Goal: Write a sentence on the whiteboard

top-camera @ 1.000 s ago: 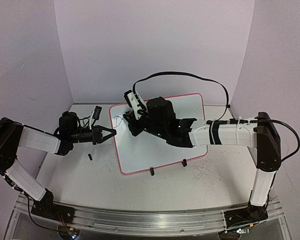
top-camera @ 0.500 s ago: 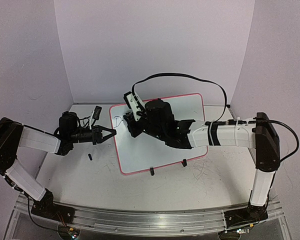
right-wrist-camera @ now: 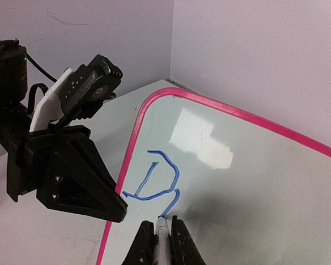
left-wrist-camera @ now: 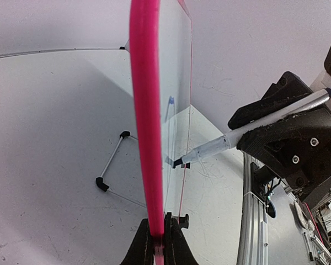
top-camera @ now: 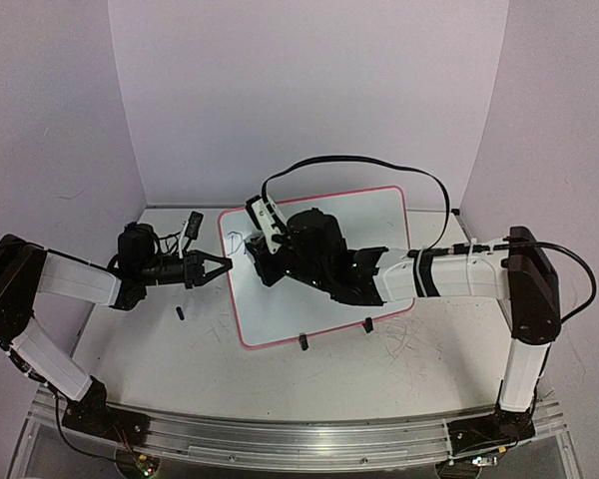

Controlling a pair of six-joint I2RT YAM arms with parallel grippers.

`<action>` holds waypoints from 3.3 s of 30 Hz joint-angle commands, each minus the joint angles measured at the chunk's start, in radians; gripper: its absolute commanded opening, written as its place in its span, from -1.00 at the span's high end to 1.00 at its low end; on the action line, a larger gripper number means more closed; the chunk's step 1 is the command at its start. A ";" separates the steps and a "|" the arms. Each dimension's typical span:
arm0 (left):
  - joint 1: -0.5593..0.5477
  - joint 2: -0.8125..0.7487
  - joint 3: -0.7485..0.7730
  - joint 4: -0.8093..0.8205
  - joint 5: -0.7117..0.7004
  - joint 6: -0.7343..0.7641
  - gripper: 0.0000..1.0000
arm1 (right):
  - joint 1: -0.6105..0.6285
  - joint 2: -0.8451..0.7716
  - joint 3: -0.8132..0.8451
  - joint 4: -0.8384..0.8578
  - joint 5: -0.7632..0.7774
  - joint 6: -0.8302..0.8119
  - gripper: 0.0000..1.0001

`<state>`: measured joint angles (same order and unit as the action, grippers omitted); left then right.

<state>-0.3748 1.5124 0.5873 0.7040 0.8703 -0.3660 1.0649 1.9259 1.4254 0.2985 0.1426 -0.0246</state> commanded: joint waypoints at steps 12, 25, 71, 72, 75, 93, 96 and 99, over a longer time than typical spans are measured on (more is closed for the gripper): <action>-0.007 -0.021 0.028 -0.002 -0.009 0.070 1.00 | -0.020 0.001 0.076 0.020 0.109 -0.006 1.00; -0.008 -0.015 0.029 -0.003 -0.010 0.072 1.00 | -0.020 -0.109 -0.037 0.077 0.049 0.008 1.00; -0.007 -0.025 0.037 -0.016 -0.009 0.071 1.00 | -0.053 -0.075 -0.055 0.055 0.078 0.081 1.00; -0.007 -0.025 0.038 -0.017 -0.009 0.072 1.00 | -0.053 -0.078 -0.058 0.055 0.084 0.084 1.00; -0.007 -0.026 0.039 -0.017 -0.009 0.072 1.00 | -0.060 -0.083 -0.060 0.060 0.095 0.095 1.00; -0.007 -0.026 0.040 -0.020 -0.008 0.075 1.00 | -0.062 -0.059 -0.021 0.105 0.074 0.067 1.00; -0.007 -0.025 0.040 -0.020 -0.007 0.075 1.00 | -0.062 -0.048 -0.012 0.103 0.062 0.067 1.00; -0.007 -0.026 0.041 -0.021 -0.009 0.075 1.00 | -0.062 -0.039 -0.005 0.098 0.045 0.072 1.00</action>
<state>-0.3748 1.5055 0.5961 0.6800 0.8696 -0.3588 1.0188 1.8717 1.3706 0.3733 0.1897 0.0528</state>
